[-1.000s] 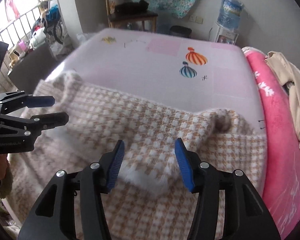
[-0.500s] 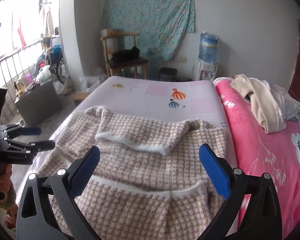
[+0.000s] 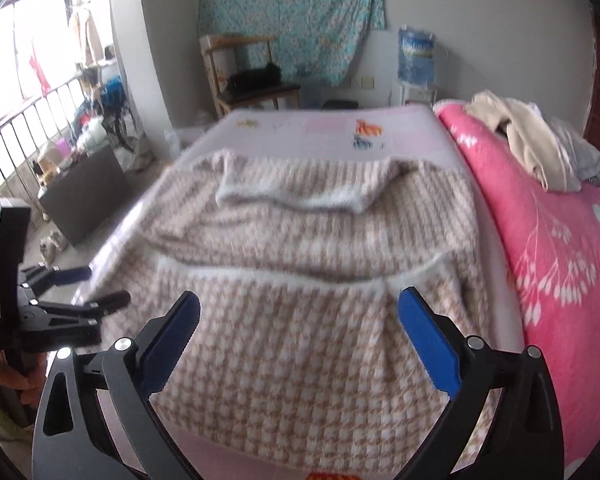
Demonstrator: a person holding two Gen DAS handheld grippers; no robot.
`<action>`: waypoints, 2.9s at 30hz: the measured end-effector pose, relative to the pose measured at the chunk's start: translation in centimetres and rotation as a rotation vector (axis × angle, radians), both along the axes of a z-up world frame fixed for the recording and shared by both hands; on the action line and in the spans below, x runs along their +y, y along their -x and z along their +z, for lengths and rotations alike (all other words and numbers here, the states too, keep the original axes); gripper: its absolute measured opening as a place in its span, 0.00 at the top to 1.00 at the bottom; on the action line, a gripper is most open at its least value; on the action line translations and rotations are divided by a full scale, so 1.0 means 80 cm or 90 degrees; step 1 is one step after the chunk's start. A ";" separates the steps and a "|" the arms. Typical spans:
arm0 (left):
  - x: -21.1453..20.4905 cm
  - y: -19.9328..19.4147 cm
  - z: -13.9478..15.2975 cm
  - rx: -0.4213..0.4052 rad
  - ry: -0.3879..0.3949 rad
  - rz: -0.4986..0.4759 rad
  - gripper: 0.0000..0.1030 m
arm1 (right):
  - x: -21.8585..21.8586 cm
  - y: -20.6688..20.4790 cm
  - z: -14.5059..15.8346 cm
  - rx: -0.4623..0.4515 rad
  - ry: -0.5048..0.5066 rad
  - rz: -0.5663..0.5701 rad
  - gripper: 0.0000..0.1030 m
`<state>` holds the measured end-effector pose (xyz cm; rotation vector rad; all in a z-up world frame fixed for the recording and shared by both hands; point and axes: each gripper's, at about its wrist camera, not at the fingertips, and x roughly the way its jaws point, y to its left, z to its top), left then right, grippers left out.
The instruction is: Fold large clothes
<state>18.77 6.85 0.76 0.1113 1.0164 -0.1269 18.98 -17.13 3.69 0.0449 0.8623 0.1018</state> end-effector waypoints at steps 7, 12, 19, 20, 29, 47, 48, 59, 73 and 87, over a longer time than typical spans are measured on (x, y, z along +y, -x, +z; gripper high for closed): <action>0.022 0.011 -0.003 -0.018 0.038 0.013 0.22 | 0.012 0.003 -0.036 0.067 -0.004 0.040 0.06; 0.044 0.016 0.001 -0.037 0.075 0.017 0.24 | 0.012 0.006 -0.045 0.074 -0.031 0.077 0.06; 0.061 -0.003 -0.005 -0.019 0.136 0.027 0.49 | 0.009 0.003 -0.060 0.104 -0.044 0.093 0.08; 0.062 -0.008 -0.007 -0.016 0.140 0.027 0.50 | 0.007 0.002 -0.063 0.109 -0.048 0.092 0.08; 0.077 -0.062 -0.035 0.035 0.152 0.032 0.57 | -0.006 -0.005 -0.077 0.137 -0.063 0.071 0.08; 0.058 -0.083 -0.039 0.063 0.155 -0.011 0.62 | -0.028 -0.003 -0.072 0.132 -0.092 0.061 0.15; 0.054 -0.081 -0.037 0.058 0.145 -0.016 0.62 | -0.035 0.000 -0.069 0.127 -0.094 0.054 0.17; 0.012 -0.074 -0.040 0.042 -0.017 -0.007 0.59 | -0.146 -0.030 -0.050 0.082 -0.105 -0.051 0.36; 0.000 -0.074 -0.038 0.044 -0.056 0.014 0.59 | -0.179 -0.062 -0.093 0.170 -0.161 -0.058 0.54; 0.000 -0.074 -0.038 0.047 -0.055 0.017 0.59 | -0.174 -0.078 -0.096 0.188 -0.143 -0.053 0.54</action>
